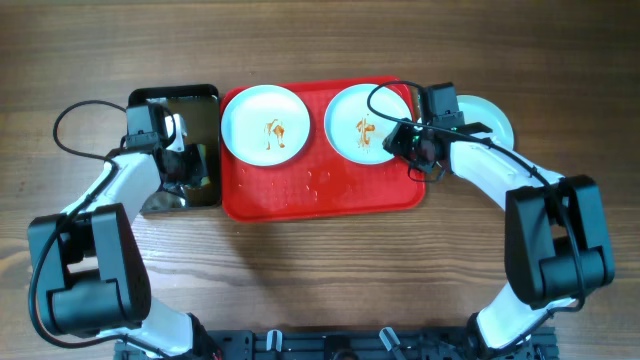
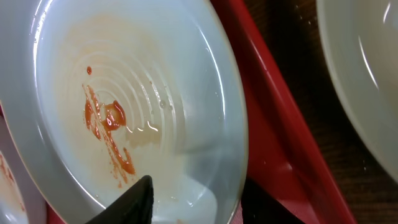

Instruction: Clean dirty plates on tray and stack at the side

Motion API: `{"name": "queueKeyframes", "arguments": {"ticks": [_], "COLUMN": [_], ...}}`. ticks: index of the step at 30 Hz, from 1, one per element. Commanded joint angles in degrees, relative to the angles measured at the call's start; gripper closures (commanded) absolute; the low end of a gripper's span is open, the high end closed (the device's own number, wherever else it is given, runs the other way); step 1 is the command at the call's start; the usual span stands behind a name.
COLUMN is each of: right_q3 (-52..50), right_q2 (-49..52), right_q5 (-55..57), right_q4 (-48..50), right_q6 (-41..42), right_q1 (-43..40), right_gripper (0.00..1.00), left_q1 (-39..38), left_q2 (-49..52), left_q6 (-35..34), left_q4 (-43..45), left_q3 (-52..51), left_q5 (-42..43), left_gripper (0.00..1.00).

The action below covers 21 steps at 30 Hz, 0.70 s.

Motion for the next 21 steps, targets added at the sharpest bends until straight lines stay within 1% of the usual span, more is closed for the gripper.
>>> {"name": "queueKeyframes", "arguments": {"ticks": [1,2,6,9,11,12,13,16,17,18,21], "right_q3": [-0.24,-0.24,-0.26,-0.26,-0.26,-0.26,-0.26,-0.26,-0.26,-0.26,-0.26], "right_q2": [1.55,1.55,1.55,1.55,1.55,1.55,1.55,1.55,1.55,1.55,1.55], "right_q5": [0.44,-0.37,-0.31,-0.44,-3.28,-4.11,-5.27,-5.49,-5.49,-5.49,-5.49], "right_q4": [0.07,0.0,-3.82,-8.92,-11.32,-12.37,-13.38,-14.73,-14.71,-14.69,-14.69], "right_q6": [0.7,0.68,0.48,-0.42,-6.51,-8.61,-11.56,-13.44,-13.42,-13.42,-13.42], "right_q1": [0.42,0.42,0.42,0.42,0.42,0.42,0.42,0.42,0.42,0.42,0.42], "right_gripper": [0.75,0.82,0.95,0.96,0.96,0.96,0.96,0.96,0.96,0.96,0.96], "left_q1": [0.22,0.22,0.22,0.22,0.22,0.22,0.22,0.22,0.22,0.22,0.22], "left_q2": [1.16,1.16,1.16,1.16,1.16,1.16,1.16,0.61,-0.59,-4.52,-12.13], "left_q6": [-0.76,-0.76,-0.76,-0.76,-0.76,-0.76,-0.76,-0.7,-0.7,-0.72,-0.72], "left_q4": [-0.15,-0.15,-0.15,-0.13,-0.11,-0.09,-0.04,0.52,0.02,-0.48,0.81], "left_q3": [-0.72,-0.72,-0.72,-0.72,-0.72,-0.72,-0.72,-0.5,0.22,1.64,1.99], "left_q5": [0.68,0.68,0.66,0.66,0.68,0.68,0.68,0.68,0.68,0.66,0.66], "left_gripper": [0.85,0.85,0.85,0.85,0.85,0.87,0.94,0.96,0.96,0.96,0.96]}}
